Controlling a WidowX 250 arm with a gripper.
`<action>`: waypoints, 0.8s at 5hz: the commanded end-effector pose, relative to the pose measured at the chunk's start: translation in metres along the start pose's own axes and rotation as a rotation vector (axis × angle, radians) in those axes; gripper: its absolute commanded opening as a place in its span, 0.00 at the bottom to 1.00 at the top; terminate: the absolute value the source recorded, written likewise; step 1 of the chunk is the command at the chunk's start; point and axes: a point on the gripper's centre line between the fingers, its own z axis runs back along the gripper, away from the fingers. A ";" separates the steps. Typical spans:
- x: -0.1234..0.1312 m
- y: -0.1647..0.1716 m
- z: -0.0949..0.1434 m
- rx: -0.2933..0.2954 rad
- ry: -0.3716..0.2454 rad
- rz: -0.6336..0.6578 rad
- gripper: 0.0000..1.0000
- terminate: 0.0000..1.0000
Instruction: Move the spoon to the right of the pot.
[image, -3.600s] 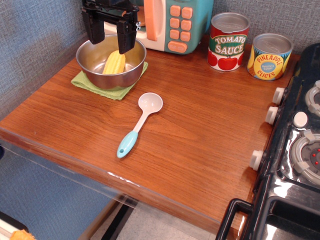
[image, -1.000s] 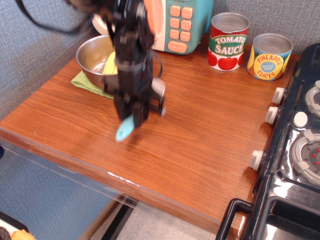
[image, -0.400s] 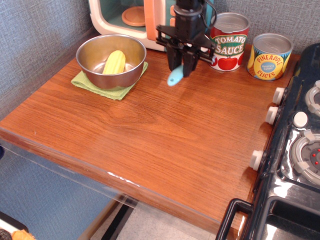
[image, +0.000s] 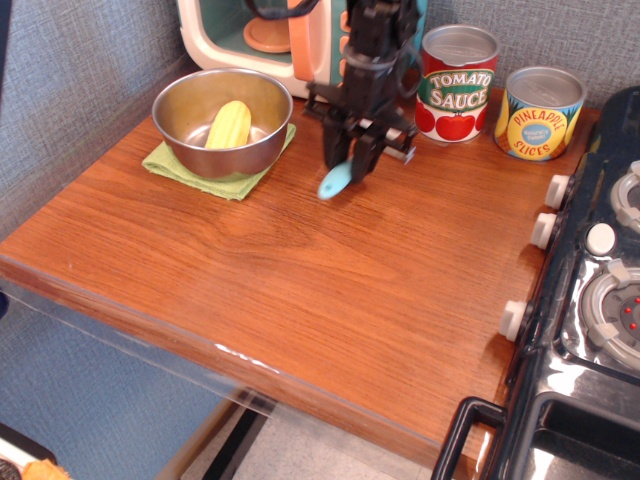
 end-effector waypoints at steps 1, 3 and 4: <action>-0.011 0.007 0.011 0.022 -0.012 -0.029 1.00 0.00; -0.023 0.012 0.084 -0.079 -0.191 -0.083 1.00 0.00; -0.043 0.017 0.103 -0.126 -0.211 -0.078 1.00 0.00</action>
